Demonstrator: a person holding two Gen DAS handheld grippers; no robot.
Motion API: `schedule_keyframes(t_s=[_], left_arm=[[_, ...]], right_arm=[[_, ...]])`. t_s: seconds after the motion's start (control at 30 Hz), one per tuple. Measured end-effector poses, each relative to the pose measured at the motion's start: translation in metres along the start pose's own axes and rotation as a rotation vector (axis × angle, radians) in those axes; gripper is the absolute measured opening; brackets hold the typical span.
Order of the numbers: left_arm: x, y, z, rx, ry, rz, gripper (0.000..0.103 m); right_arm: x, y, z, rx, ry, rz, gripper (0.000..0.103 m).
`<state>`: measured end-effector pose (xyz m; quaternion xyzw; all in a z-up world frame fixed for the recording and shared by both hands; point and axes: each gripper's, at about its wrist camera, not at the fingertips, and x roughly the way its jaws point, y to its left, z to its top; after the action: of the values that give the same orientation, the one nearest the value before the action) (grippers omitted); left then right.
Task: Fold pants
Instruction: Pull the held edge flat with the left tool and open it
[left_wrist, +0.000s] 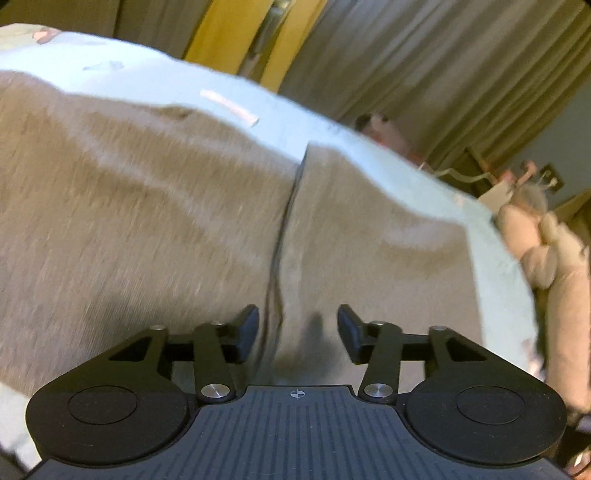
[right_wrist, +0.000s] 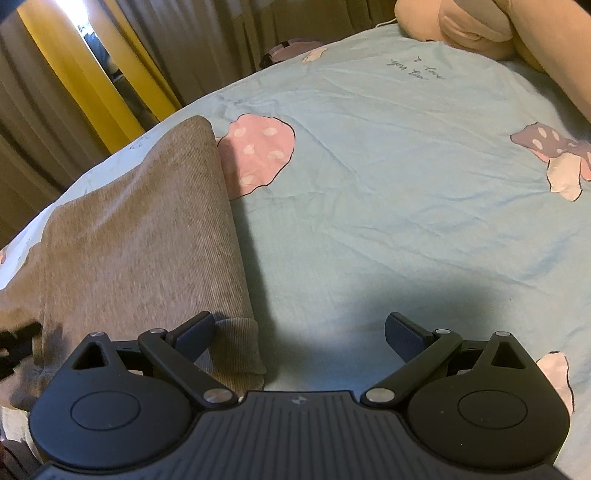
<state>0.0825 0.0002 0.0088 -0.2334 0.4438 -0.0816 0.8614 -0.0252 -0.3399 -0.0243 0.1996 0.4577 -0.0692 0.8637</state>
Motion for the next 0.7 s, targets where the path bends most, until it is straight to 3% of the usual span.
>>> schedule_keyframes(t_s=[0.1,0.23,0.4,0.43,0.47,0.53,0.63,0.7], left_arm=[[0.004,-0.006,0.015,-0.004,-0.026,-0.004,0.056],[0.028,-0.012,0.034,-0.002,-0.027,0.047,0.056],[0.06,-0.014,0.049,-0.015,0.018,0.052,0.053],[0.064,-0.017,0.05,-0.008,0.019,0.046,0.044],[0.066,-0.019,0.052,0.001,0.011,0.04,0.02],[0.061,-0.023,0.05,0.045,-0.025,0.037,0.015],[0.04,-0.038,0.037,0.197,-0.147,0.01,0.014],[0.032,-0.042,0.028,0.249,-0.183,0.038,0.015]], right_arm=[[0.002,0.004,0.001,-0.012,-0.004,-0.004,0.099],[0.004,0.006,0.0,-0.026,0.003,-0.007,0.099],[0.003,0.008,-0.002,-0.048,-0.015,-0.017,0.099],[0.005,0.009,-0.002,-0.054,-0.011,-0.022,0.099],[0.006,0.01,-0.002,-0.057,-0.005,-0.025,0.099],[0.01,0.01,-0.002,-0.057,0.008,-0.027,0.099],[0.011,0.009,-0.001,-0.046,0.016,-0.022,0.099],[0.011,0.01,-0.002,-0.048,0.016,-0.022,0.099]])
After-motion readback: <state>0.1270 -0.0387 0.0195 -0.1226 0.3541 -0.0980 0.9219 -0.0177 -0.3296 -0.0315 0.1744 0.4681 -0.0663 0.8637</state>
